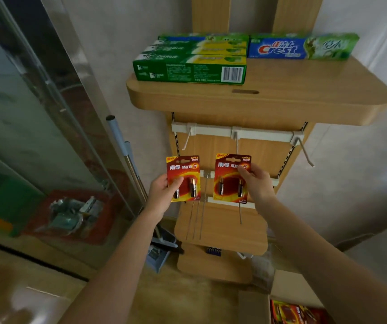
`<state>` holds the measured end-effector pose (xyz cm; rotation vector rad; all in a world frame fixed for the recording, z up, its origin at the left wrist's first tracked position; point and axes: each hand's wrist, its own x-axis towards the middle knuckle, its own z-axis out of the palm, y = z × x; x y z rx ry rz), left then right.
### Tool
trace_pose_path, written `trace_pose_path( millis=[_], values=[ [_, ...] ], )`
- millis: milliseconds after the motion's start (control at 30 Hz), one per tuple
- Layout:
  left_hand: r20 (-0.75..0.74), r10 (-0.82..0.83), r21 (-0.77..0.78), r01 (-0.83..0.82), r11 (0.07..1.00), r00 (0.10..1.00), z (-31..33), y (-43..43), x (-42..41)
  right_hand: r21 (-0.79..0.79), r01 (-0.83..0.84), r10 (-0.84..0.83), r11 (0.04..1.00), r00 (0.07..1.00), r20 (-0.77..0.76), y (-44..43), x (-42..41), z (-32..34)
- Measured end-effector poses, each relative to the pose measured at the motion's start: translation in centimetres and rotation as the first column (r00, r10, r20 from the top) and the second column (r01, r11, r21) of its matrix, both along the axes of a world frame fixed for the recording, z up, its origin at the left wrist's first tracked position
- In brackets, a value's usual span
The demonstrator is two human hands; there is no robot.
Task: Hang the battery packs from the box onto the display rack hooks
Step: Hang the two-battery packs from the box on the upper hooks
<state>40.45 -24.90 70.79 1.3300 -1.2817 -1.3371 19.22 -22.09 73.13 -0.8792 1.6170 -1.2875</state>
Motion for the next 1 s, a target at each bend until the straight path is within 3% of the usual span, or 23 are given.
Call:
trace_pose_path(
  millis=[467, 1000],
  values=[
    [-0.056, -0.217, -0.030, 0.216, 0.976, 0.975, -0.2, -5.4, 3.3, 0.002, 0.186, -0.186, 0.983, 0.983, -0.012, -1.9, 1.5, -1.1],
    [-0.126, -0.149, -0.005, 0.150, 0.989, 0.981, -0.5, -6.1, 2.4, -0.028, 0.145, -0.145, 0.989, 0.989, 0.004, -2.0, 0.3, -1.7]
  ],
)
